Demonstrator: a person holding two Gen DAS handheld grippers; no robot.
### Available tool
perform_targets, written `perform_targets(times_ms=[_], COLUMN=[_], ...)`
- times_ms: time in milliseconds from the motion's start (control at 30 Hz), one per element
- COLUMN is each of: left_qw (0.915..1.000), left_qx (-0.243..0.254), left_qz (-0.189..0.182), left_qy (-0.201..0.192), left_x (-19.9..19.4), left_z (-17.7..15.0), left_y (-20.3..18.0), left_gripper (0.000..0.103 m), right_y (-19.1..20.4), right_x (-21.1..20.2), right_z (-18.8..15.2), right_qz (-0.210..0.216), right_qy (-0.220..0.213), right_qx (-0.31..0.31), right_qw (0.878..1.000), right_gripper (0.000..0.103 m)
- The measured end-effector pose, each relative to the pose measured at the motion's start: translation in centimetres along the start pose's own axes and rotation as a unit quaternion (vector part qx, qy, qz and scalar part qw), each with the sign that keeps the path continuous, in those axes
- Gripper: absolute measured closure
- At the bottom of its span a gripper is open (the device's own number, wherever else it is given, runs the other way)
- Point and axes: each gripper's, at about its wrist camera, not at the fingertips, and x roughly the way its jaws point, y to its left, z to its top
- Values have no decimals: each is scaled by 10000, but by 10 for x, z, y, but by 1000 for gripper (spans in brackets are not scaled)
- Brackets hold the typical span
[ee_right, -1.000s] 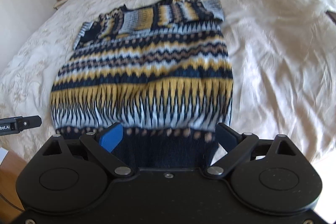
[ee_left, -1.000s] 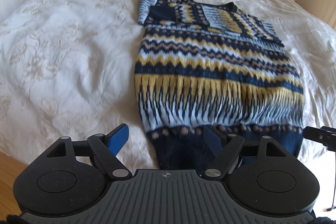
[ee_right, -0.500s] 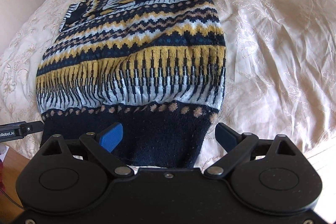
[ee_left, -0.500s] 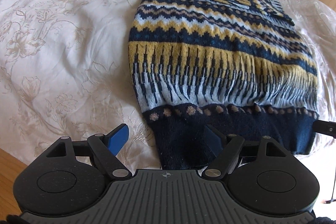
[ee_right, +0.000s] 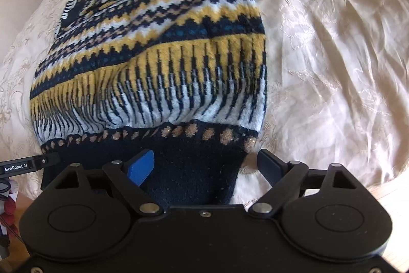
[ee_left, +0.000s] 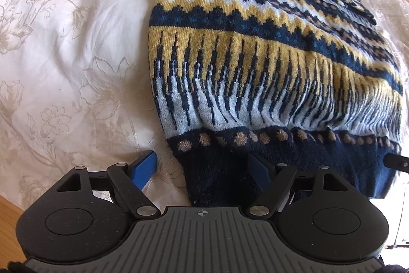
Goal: Fold small clothes
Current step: 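Move both open grippers to the navy ribbed hem, then grasp the navy hem with both grippers and lift it over the sweater body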
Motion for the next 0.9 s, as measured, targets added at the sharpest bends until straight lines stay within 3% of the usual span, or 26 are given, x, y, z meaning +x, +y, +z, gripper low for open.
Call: perform_targets(times_ms=[233,400,500,567,733,800,900], left_qw=[9990,9983,9980,9971,9937,9917,9878], left_qx=[-207,-294,-392,-441,-517,-562,-547], left_qz=[-384,-498,-488,-621,-918,-1039,-1210], left_qy=[-45,-63,-59,-75,-381,-516,-808], left_x=[-2,-5,-8,-11,-37,-51,-75], left_z=[-3,-5,-7,-9,-8,-4,9], left_y=[7,13,13,14,13,13,7], left_gripper=[29,53,73,90,94,94,94], right_y=[-4,-2,-3,-4,-4,-4,-2], right_x=[4,5,5,1,-24,-40,-62], right_z=[1,1,0,-1,3,8,19], right_qz=[206,325,440,433,734,924,1149], right_qy=[40,80,138,121,-148,-329,-640], right_qx=[134,65,97,90,16,31,70], right_qw=[9997,9994,9989,9989,9972,9952,9913], right_gripper=[24,36,55,74,82,90,90])
